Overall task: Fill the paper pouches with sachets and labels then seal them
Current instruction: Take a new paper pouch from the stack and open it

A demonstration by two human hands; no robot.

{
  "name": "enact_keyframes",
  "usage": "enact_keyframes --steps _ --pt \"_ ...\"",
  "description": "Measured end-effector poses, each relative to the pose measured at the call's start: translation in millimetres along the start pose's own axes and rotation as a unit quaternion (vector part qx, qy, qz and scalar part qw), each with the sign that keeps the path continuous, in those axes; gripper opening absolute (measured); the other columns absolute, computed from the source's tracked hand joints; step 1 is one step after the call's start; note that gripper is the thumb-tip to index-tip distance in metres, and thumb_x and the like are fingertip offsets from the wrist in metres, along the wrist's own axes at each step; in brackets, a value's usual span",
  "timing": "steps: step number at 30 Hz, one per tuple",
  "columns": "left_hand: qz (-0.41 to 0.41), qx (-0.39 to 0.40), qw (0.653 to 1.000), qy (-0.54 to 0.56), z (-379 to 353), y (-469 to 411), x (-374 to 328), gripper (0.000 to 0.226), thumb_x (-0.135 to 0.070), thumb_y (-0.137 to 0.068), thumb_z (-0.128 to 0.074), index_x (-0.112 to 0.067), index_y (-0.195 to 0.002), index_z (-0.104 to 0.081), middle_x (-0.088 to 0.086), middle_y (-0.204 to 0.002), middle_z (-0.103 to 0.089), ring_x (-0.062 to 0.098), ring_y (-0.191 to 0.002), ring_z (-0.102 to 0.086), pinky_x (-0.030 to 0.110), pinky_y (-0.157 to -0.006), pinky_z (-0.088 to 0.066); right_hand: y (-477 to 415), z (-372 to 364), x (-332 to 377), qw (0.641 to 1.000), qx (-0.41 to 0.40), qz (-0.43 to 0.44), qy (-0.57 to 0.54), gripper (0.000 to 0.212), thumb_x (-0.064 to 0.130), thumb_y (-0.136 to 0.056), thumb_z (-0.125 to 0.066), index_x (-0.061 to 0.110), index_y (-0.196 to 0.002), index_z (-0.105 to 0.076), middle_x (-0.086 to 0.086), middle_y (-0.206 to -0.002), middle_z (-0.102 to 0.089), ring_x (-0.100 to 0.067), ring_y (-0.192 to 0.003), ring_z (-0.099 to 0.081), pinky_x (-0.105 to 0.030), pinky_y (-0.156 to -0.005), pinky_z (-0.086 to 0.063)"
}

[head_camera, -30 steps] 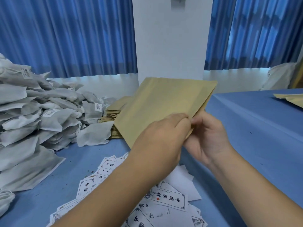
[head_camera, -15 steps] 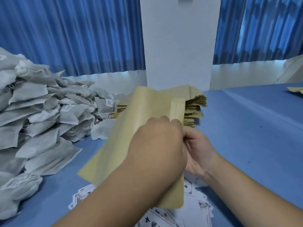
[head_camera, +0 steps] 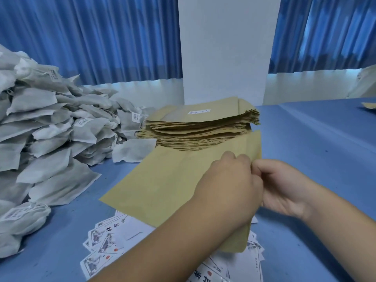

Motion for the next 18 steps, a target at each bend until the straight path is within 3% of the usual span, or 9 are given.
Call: enact_keyframes --steps 3,4,6,9,11,15,18 --pt "-0.047 -0.071 0.994 -0.063 12 6 -14 0.019 -0.030 -0.096 -0.039 -0.022 -0.082 -0.031 -0.003 -0.085 -0.028 0.019 -0.082 -0.033 0.032 -0.071 -0.029 3 -5 7 1.000 0.015 0.001 -0.027 0.031 -0.005 -0.061 -0.037 -0.007 -0.064 -0.068 -0.017 -0.063 -0.064 -0.026 -0.060 -0.068 -0.029 -0.056 -0.056" --pt "-0.059 -0.095 0.991 -0.073 16 9 -19 0.021 -0.030 -0.095 -0.040 -0.023 -0.079 -0.029 -0.004 -0.081 -0.025 0.018 -0.080 -0.030 0.032 -0.069 -0.028 6 -10 8 0.998 0.053 0.013 -0.040 0.035 -0.008 -0.068 -0.033 -0.016 -0.080 -0.066 -0.024 -0.078 -0.068 -0.032 -0.077 -0.070 -0.035 -0.071 -0.057" --pt "-0.071 -0.121 0.987 -0.072 19 12 -25 0.024 -0.028 -0.093 -0.043 -0.023 -0.075 -0.028 -0.005 -0.078 -0.025 0.016 -0.079 -0.028 0.028 -0.065 -0.026 15 -7 16 0.997 0.023 0.070 0.000 0.052 -0.008 -0.081 -0.013 -0.021 -0.104 -0.057 -0.035 -0.102 -0.062 -0.042 -0.099 -0.064 -0.044 -0.089 -0.050" --pt "-0.072 -0.120 0.989 -0.056 16 7 -21 0.022 -0.027 -0.093 -0.047 -0.023 -0.077 -0.031 -0.005 -0.082 -0.028 0.016 -0.079 -0.030 0.025 -0.057 -0.023 -2 -4 -4 0.999 0.042 0.000 0.002 0.055 -0.004 -0.087 -0.012 -0.009 -0.077 -0.066 -0.020 -0.072 -0.066 -0.029 -0.068 -0.069 -0.032 -0.060 -0.057" --pt "-0.035 -0.074 0.995 -0.058 6 2 -2 0.019 -0.027 -0.092 -0.044 -0.022 -0.077 -0.033 -0.002 -0.081 -0.031 0.020 -0.081 -0.036 0.030 -0.064 -0.026 -6 2 -8 0.998 -0.004 0.015 0.056 0.040 -0.004 -0.090 -0.023 -0.003 -0.074 -0.061 -0.015 -0.062 -0.059 -0.021 -0.054 -0.063 -0.026 -0.049 -0.053" --pt "0.045 0.023 0.998 -0.030 -18 6 55 0.021 -0.032 -0.091 -0.045 -0.016 -0.078 -0.049 0.003 -0.087 -0.059 0.024 -0.086 -0.057 0.033 -0.068 -0.043 -16 11 -28 0.958 -0.092 -0.024 0.272 0.020 -0.007 -0.088 -0.042 -0.001 -0.082 -0.060 -0.015 -0.064 -0.061 -0.021 -0.052 -0.061 -0.028 -0.050 -0.055" --pt "0.047 0.088 0.995 -0.001 -30 9 79 0.030 -0.034 -0.089 -0.047 -0.017 -0.064 -0.048 -0.005 -0.063 -0.051 0.009 -0.061 -0.048 0.024 -0.052 -0.034 -19 10 -37 0.938 -0.111 -0.042 0.325 0.021 -0.002 -0.088 -0.048 0.003 -0.076 -0.064 -0.017 -0.065 -0.065 -0.023 -0.052 -0.063 -0.029 -0.052 -0.057"
Point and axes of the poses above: each hand's wrist, its own y-axis away from the middle knuckle, its own z-axis out of the back of the hand, x = y × z, the point moved 6 cm from there along -y, towards the middle knuckle
